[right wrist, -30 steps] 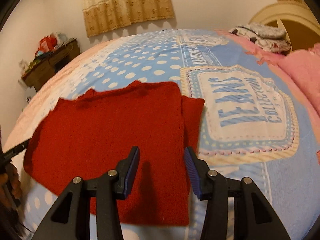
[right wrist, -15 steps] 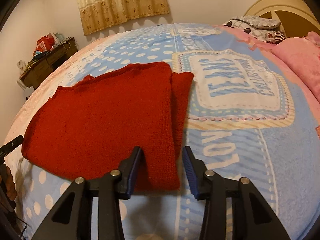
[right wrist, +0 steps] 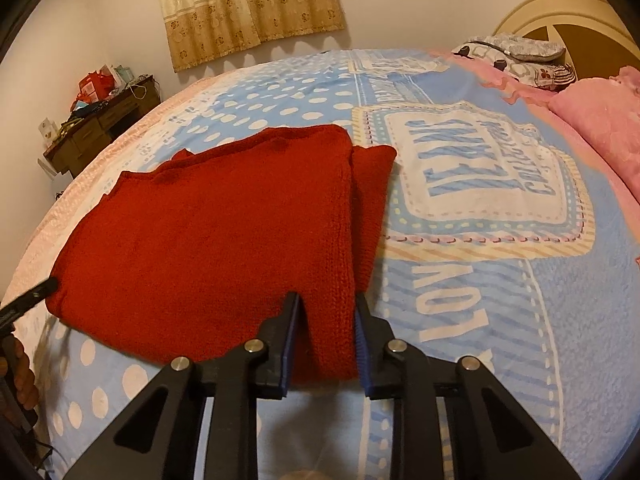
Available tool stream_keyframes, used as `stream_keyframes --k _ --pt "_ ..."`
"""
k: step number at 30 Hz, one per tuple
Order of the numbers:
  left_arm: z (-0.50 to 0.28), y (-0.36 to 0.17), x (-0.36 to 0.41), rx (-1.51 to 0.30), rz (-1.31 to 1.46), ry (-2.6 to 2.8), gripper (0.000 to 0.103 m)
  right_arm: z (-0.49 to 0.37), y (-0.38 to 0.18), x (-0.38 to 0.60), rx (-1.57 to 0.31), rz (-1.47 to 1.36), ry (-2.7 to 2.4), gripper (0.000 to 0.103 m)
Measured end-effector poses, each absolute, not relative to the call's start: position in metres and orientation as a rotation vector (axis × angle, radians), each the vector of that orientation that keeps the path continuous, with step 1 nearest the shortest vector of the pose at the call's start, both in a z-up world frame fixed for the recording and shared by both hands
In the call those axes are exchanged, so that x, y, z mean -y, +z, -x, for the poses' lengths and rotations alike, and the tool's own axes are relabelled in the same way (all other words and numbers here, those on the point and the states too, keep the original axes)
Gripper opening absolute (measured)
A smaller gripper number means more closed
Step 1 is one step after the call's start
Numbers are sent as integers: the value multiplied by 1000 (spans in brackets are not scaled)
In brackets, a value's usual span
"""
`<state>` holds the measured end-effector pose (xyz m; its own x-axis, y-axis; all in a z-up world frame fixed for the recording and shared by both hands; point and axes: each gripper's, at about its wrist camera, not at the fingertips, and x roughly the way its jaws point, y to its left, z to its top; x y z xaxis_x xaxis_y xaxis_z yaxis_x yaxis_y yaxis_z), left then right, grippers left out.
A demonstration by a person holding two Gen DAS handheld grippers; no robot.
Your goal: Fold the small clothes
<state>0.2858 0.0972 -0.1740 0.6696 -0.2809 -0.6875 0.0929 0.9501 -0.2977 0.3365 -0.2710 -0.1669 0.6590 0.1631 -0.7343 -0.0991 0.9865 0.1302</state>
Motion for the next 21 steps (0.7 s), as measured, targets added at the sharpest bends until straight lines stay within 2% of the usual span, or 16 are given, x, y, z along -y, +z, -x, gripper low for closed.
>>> stream_keyframes --k 3,5,6,21 --pt "-276 -170 -99 -786 243 -223 10 -333 -165 271 -831 -72 149 9" --pt "-268 -169 -100 -784 236 -233 9 -327 -162 273 -821 -77 152 6" --pt "-265 -170 -100 -784 226 -238 6 -325 -162 275 -820 -84 158 6" --pt "-259 -183 -102 -817 238 -246 8 -321 -180 273 -886 -60 183 4"
